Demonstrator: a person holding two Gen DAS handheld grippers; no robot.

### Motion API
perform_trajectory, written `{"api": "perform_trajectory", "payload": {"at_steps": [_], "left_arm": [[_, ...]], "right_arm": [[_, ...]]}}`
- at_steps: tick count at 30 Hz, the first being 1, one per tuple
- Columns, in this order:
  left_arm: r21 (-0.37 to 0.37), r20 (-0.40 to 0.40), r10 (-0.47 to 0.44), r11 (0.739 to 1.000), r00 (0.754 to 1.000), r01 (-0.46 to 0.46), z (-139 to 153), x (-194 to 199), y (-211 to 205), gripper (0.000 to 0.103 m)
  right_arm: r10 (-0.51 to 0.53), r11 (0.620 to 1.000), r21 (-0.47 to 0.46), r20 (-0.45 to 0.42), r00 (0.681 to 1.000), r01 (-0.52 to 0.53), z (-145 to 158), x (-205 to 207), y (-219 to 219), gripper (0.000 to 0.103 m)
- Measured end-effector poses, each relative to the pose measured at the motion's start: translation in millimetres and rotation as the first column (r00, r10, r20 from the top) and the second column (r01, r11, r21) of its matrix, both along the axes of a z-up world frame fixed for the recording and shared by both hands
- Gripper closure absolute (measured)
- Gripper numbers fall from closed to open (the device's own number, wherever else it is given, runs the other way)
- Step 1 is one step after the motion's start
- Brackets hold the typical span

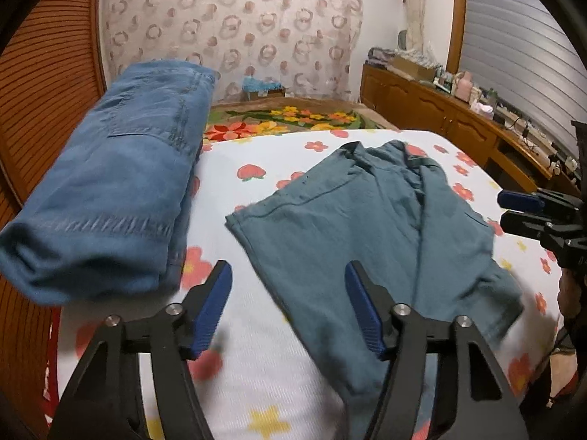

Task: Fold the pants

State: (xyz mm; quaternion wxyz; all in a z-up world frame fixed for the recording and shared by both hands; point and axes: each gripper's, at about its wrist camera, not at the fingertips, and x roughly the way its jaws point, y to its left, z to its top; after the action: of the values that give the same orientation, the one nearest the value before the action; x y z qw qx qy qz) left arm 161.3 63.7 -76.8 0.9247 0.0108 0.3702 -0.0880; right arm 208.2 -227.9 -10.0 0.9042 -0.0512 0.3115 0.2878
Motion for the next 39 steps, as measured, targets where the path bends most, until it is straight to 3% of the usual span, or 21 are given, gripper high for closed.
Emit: {"api": "perform_trajectory", "payload": {"at_steps": [8,16,25,28,29,34,39], "left_arm": [[0.041,-0.073,0.022,0.999,0.997,-0.019,-12.0,47.6,-1.7,0.052],[0.085,-0.131,0.074,0.994,0.989,-0.064,-31.7,77.8,3.9,0.053],[0.089,-0.127,0.078,0.994,0.989,-0.067,-32.0,88.5,4.7,0.068],[0.114,-0.118,0.088,0.991,0.989,-0.075,-31.3,92.0,4.0,0.087],[0.122,-0.114,0.085,0.99,0.99,-0.071,-31.6,92.5,3.4,0.097],[0.162,-0.095,0.066,0.986,0.993,-0.05,-27.1,92.3,0.3,0.099],[0.178,-0.05,0.098,0.98,0.994,-0.088,-10.2,94.4,12.1,0.099]], "right_arm": [[-0.059,0.995,-0.082,-0.037,0.998,0.055,-3.5,43.2,34.2,0.043],[-0.103,0.981,-0.172,-0.063,0.993,0.091,-14.6,74.7,51.0,0.041],[-0.095,0.984,-0.163,-0.106,0.99,0.077,-17.8,85.6,60.6,0.041],[-0.098,0.984,-0.159,-0.104,0.99,0.08,-18.3,87.9,57.6,0.041],[-0.099,0.984,-0.158,-0.101,0.99,0.082,-18.7,85.7,55.1,0.041],[-0.1,0.983,-0.164,-0.095,0.99,0.084,-21.3,84.5,52.8,0.041],[-0.103,0.983,-0.163,-0.09,0.991,0.087,-21.9,84.4,52.0,0.041]]}}
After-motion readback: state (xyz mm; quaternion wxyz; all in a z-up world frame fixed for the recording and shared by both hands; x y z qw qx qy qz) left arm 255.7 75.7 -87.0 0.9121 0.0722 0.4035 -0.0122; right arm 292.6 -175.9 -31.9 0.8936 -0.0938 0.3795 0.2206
